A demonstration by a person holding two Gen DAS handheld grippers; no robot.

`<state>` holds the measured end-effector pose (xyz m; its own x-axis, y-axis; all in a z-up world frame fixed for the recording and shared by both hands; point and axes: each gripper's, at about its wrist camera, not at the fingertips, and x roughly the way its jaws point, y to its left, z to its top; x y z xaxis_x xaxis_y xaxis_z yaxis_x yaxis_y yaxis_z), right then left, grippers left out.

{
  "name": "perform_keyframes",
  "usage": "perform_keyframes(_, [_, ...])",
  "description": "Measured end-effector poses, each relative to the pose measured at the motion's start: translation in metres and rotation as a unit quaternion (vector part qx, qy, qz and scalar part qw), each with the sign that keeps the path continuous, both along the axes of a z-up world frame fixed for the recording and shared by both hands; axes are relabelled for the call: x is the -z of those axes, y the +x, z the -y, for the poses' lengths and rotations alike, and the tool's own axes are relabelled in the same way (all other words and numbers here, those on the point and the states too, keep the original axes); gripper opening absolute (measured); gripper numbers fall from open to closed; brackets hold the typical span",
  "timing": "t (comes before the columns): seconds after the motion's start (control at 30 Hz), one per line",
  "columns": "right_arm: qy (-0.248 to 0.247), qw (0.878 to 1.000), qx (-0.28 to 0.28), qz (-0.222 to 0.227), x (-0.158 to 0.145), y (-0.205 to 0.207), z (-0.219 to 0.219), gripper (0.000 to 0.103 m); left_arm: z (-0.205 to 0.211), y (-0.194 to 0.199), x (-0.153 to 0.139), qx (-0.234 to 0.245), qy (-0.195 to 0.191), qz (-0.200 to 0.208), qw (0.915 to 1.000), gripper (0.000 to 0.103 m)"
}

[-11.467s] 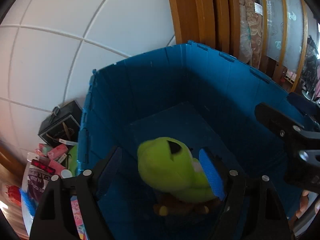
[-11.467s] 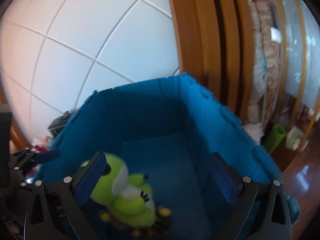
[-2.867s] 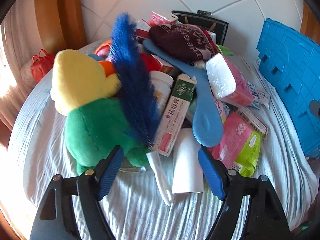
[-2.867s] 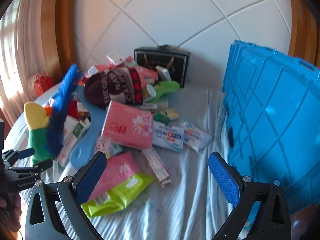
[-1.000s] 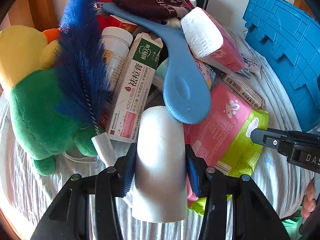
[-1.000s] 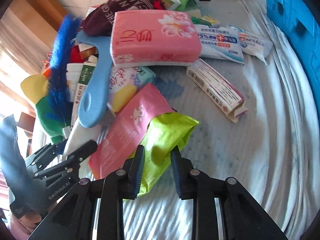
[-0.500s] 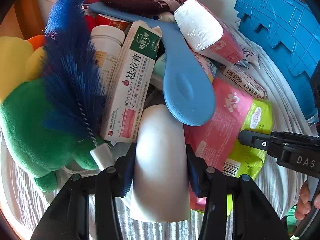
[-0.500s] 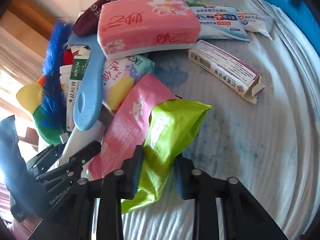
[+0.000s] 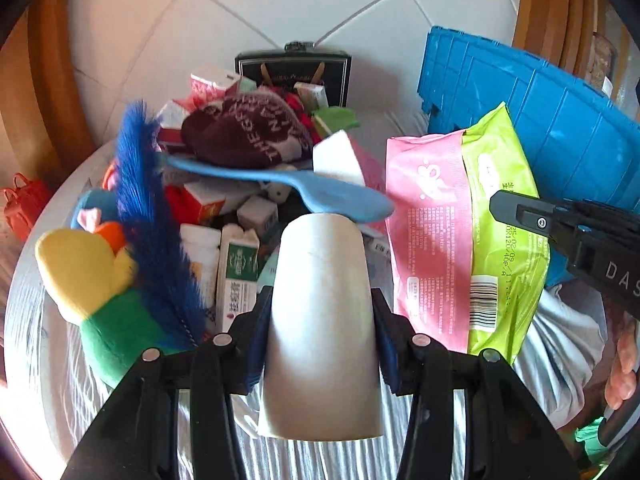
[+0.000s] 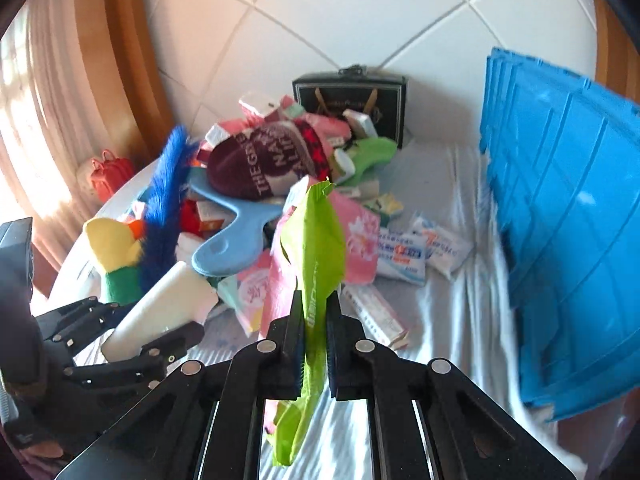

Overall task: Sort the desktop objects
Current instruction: 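Lift the paper roll and wipes pack and carry both over the blue crate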

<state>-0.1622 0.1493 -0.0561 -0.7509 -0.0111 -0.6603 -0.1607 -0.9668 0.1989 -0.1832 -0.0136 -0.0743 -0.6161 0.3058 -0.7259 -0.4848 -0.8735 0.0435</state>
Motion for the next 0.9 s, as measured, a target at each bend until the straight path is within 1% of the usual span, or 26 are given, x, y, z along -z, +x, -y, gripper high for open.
perform_keyframes(0.07, [0.022, 0.999, 0.003, -0.022, -0.017, 0.012, -0.01, 0.009, -0.006, 0.006, -0.018, -0.002, 0.007, -0.028, 0.9996, 0.045])
perform_keyframes(0.23, [0.058, 0.995, 0.017, -0.077, -0.057, 0.023, -0.028, 0.009, -0.019, 0.011, -0.052, -0.007, 0.018, -0.084, 0.9963, 0.045])
perform_keyframes(0.43, [0.098, 0.984, 0.037, -0.148, -0.111, 0.042, -0.056, 0.009, -0.045, 0.008, -0.087, -0.009, 0.037, -0.123, 0.9917, 0.045])
perform_keyframes(0.57, [0.109, 0.974, 0.058, -0.191, -0.143, 0.058, -0.085, 0.009, -0.074, 0.013, -0.114, 0.005, 0.049, -0.15, 0.9875, 0.045])
perform_keyframes(0.67, [0.121, 0.965, 0.083, -0.216, -0.164, 0.071, -0.115, 0.009, -0.102, 0.016, -0.13, 0.023, 0.059, -0.159, 0.9853, 0.045])
perform_keyframes(0.73, [0.126, 0.959, 0.105, -0.23, -0.175, 0.084, -0.139, 0.009, -0.124, 0.019, -0.141, 0.037, 0.067, -0.165, 0.9834, 0.045])
perform_keyframes(0.8, [0.139, 0.954, 0.13, -0.233, -0.184, 0.092, -0.163, 0.009, -0.146, 0.022, -0.152, 0.049, 0.076, -0.168, 0.9817, 0.045])
perform_keyframes(0.9, [0.155, 0.95, 0.155, -0.221, -0.19, 0.101, -0.203, 0.009, -0.183, 0.023, -0.17, 0.069, 0.089, -0.176, 0.978, 0.045])
